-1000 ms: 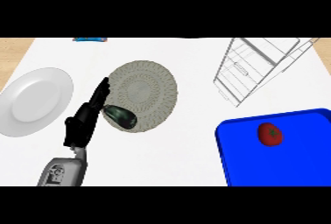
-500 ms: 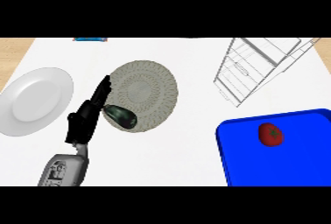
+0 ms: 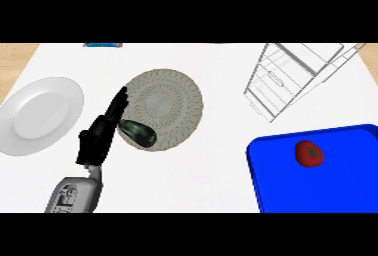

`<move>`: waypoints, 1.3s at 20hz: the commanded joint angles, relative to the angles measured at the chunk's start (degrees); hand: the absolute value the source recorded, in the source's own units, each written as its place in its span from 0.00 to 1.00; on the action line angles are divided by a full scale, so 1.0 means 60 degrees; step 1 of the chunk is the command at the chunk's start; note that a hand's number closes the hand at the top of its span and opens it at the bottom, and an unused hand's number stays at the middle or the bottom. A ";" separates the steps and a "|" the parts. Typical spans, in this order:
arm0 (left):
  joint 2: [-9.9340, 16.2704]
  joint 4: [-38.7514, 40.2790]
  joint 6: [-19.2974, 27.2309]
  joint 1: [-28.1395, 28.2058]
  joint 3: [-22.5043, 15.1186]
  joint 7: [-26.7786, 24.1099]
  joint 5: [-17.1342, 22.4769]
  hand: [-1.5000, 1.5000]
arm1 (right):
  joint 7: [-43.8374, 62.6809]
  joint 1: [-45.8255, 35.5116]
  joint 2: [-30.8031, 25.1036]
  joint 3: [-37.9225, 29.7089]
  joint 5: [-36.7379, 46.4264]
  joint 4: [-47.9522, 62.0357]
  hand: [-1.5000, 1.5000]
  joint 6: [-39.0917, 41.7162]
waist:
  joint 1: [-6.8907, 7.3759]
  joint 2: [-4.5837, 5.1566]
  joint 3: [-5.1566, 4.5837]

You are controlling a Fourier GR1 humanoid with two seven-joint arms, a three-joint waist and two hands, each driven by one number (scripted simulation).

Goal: Pick the cupcake from the tray and place it in the tiered shelf

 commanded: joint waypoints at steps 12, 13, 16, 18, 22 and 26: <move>0.0251 0.0299 -0.0181 -0.0168 0.0303 -0.0153 0.0122 0.50 | -0.0092 -0.0572 -0.0152 -0.0897 -0.1111 0.1700 0.00 -0.0112 | -0.0036 -0.0021 0.0004; 0.0141 0.0297 -0.0011 -0.0489 0.0271 0.0176 0.0033 0.50 | -0.0174 -0.0478 -0.0734 -0.1174 -0.1590 0.1451 0.00 0.0825 | -0.0118 -0.0040 0.0006; 0.0185 -0.0344 -0.0193 0.0566 0.0031 -0.0174 0.0026 0.50 | -0.0115 -0.0715 -0.1157 -0.1289 -0.1913 0.1951 0.00 0.1549 | -0.0006 -0.0034 0.0007; 0.0175 -0.0417 -0.0185 0.0105 0.0105 0.0286 0.0092 0.50 | 0.0284 -0.0390 -0.0882 -0.1064 -0.2137 0.1089 0.00 0.1856 | -0.0131 -0.0070 0.0004; 0.0173 0.0891 -0.0062 -0.0316 0.0359 -0.0466 0.0006 0.50 | 0.0355 -0.1071 -0.1051 -0.1689 -0.2568 0.1748 0.00 0.1167 | -0.0114 -0.0015 0.0001; 0.0078 0.0163 0.0016 0.0116 0.0216 -0.0316 0.0008 0.50 | 0.1369 -0.1709 -0.1370 -0.2723 -0.3633 0.1567 0.00 0.1109 | -0.0144 -0.0058 0.0001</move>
